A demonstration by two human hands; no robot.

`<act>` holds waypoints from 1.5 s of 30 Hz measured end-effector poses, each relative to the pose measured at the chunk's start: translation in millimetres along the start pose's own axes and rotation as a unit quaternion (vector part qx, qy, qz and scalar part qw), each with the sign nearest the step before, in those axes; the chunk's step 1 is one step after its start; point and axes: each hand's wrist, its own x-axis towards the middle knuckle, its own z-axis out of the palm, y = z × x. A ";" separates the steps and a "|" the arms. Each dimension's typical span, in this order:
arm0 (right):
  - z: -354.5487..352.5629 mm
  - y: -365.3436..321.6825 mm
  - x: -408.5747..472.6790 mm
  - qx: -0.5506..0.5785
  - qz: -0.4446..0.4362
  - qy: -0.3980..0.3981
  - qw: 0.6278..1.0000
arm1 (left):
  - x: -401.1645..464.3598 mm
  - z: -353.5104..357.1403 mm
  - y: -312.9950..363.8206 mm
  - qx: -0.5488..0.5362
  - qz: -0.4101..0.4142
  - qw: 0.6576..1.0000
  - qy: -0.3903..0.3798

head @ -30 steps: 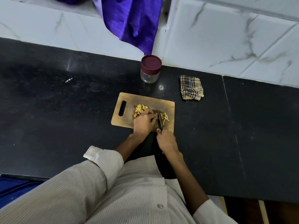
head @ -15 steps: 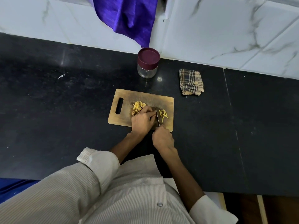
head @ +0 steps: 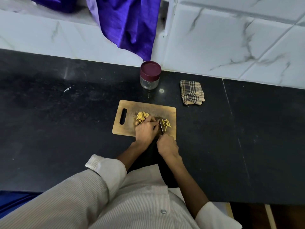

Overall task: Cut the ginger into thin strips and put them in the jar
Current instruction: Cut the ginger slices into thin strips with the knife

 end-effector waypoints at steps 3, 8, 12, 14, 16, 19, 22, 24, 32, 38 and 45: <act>6.1 -2.0 0.2 0.008 0.004 0.008 1.000 | 0.0 -3.7 0.6 0.003 0.004 1.000 -0.007; 8.5 -2.0 3.3 0.061 0.036 0.004 0.998 | -1.7 -0.2 -0.3 0.014 0.003 1.000 -0.004; 3.2 -0.1 4.4 0.060 0.032 -0.008 0.998 | 0.0 -0.4 -2.2 0.013 0.004 1.000 0.005; -0.9 5.0 4.5 0.065 0.029 -0.004 0.997 | -0.2 1.1 -3.7 0.012 0.009 1.000 0.011; -5.9 11.1 4.1 0.082 0.031 -0.006 0.996 | -0.5 2.8 -5.1 0.008 0.008 1.000 0.018; -10.6 17.3 4.9 0.111 0.043 -0.014 0.993 | -1.5 5.6 -5.6 0.004 0.003 1.000 0.025; -10.5 18.8 4.5 0.117 0.041 -0.028 0.992 | -1.9 6.3 -5.5 -0.004 -0.004 0.999 0.032; -8.7 19.1 2.2 0.110 0.031 -0.035 0.993 | -1.9 6.2 -5.1 -0.012 -0.008 0.999 0.035; -3.4 12.9 -6.9 0.082 -0.004 -0.038 0.996 | -4.3 5.3 -5.1 -0.015 -0.002 1.000 0.026; -5.5 8.4 -8.4 0.075 -0.009 -0.039 0.996 | -5.0 2.1 -3.5 -0.011 0.007 1.000 0.015; -4.4 7.0 -7.1 0.080 -0.008 -0.041 0.996 | -5.0 -2.0 -1.6 -0.010 0.003 1.000 -0.002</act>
